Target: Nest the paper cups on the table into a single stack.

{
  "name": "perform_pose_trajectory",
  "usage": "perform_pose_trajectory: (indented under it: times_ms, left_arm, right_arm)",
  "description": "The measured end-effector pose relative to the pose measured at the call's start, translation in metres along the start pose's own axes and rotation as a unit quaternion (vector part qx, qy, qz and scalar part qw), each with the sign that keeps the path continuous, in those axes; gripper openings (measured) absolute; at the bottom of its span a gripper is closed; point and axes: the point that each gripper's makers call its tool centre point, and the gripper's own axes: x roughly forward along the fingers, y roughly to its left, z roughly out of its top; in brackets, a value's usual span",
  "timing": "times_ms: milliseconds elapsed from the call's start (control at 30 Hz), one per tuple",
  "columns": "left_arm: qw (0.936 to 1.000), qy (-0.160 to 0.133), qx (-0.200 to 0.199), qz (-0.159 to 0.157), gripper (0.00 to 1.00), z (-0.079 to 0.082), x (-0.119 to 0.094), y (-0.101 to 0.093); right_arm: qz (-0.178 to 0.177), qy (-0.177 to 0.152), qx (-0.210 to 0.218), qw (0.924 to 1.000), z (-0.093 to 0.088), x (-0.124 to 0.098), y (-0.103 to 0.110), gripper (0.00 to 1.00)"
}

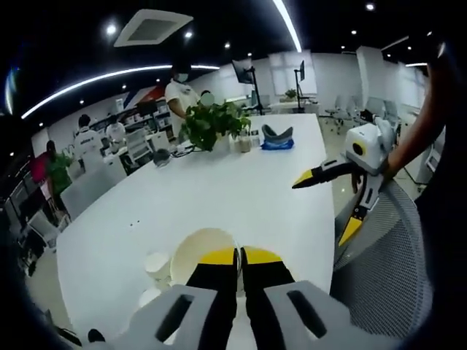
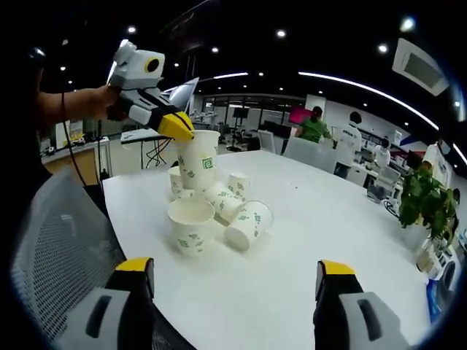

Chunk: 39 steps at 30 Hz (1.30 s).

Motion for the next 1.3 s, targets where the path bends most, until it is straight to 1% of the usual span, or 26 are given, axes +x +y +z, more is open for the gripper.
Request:
perform_pose_trajectory:
  times_ms: [100, 200, 367, 467, 533, 567, 633, 833, 1000, 1300]
  left_arm:
    - [0.9999, 0.002, -0.001, -0.011, 0.0, 0.001, 0.002, -0.007]
    - [0.9996, 0.01, 0.008, -0.027, 0.0, -0.003, 0.008, -0.016]
    - [0.9986, 0.027, 0.016, -0.041, 0.0, -0.015, 0.018, -0.024]
    - [0.9982, 0.034, 0.01, -0.049, 0.0, -0.023, 0.025, -0.028]
    - [0.9976, 0.049, 0.005, -0.048, 0.0, -0.031, 0.03, -0.029]
    - [0.9972, 0.055, 0.013, -0.05, 0.0, -0.034, 0.032, -0.031]
    - [0.9967, 0.06, 0.014, -0.053, 0.0, -0.039, 0.036, -0.034]
    - [0.9955, 0.072, 0.019, -0.059, 0.0, -0.054, 0.046, -0.038]
    - [0.9949, 0.077, 0.003, -0.064, 0.0, -0.064, 0.05, -0.04]
    - [0.993, 0.089, -0.009, -0.076, 0.0, -0.078, 0.057, -0.045]
  right_arm:
    - [-0.002, 0.0, 0.001, 1.0, 0.0, 0.0, -0.001, 0.93]
    - [-0.001, 0.001, 0.0, 1.0, -0.001, 0.0, 0.0, 0.93]
    - [-0.002, 0.0, 0.0, 1.0, 0.0, 0.0, -0.001, 0.92]
    - [-0.003, 0.0, -0.001, 1.0, 0.0, 0.0, -0.001, 0.92]
    - [-0.004, -0.001, 0.0, 1.0, 0.0, 0.0, -0.001, 0.92]
    - [-0.005, -0.001, 0.0, 1.0, 0.0, 0.0, -0.002, 0.92]
    - [-0.006, -0.001, 0.0, 1.0, 0.0, 0.0, -0.002, 0.92]
    - [-0.002, 0.002, -0.001, 1.0, -0.001, 0.0, 0.0, 0.92]
    - [-0.002, 0.002, -0.001, 1.0, -0.001, 0.0, -0.001, 0.92]
    - [-0.003, 0.002, 0.001, 1.0, -0.001, 0.0, -0.001, 0.92]
